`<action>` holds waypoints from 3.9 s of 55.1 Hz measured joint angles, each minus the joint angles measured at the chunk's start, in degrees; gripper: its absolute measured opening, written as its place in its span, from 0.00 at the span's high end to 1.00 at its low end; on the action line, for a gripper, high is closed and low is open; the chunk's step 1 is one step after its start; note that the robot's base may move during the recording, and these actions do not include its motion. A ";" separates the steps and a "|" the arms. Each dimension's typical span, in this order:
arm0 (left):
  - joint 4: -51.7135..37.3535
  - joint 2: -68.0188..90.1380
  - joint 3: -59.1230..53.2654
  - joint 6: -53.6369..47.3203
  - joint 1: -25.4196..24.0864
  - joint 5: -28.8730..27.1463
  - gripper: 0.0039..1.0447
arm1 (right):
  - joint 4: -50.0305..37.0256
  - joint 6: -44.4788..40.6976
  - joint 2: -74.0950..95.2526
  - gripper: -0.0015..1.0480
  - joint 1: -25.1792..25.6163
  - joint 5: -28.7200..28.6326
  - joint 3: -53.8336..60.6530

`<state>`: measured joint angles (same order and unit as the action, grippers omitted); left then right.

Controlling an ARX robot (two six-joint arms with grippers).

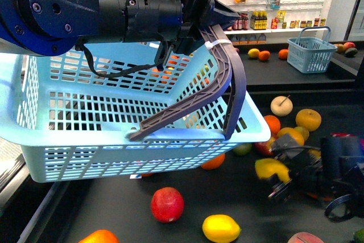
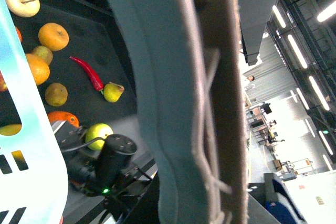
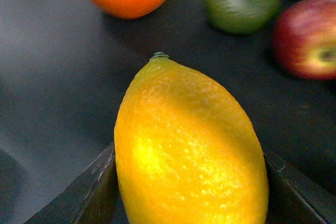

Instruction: Pick lemon from shelf

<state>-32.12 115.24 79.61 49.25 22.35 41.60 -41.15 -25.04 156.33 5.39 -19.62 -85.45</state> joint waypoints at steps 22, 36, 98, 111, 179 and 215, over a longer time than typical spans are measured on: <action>0.00 0.00 0.00 0.00 0.02 0.00 0.94 | -4.42 15.63 -23.82 0.38 6.73 -0.96 16.02; 0.00 0.00 0.00 0.00 0.04 -0.04 0.94 | -3.83 26.77 -39.43 0.38 2.45 -5.86 21.66; 0.09 0.09 0.00 -0.07 0.04 -0.13 0.94 | -0.85 36.09 -39.93 0.07 -13.29 -3.72 24.87; 0.11 0.17 0.09 0.07 0.00 -0.26 0.94 | -1.70 38.53 -38.97 0.07 -4.85 -1.95 19.08; 0.11 0.17 0.09 0.07 0.04 0.02 0.94 | 8.11 4.48 -6.49 0.07 -17.03 -5.18 13.44; 0.11 0.17 0.09 0.07 0.04 0.02 0.94 | 14.69 -2.54 2.67 0.07 -18.97 3.32 0.42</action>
<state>-32.01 115.42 79.70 49.32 22.39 41.63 -26.46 -27.57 159.00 -13.58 -16.29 -85.03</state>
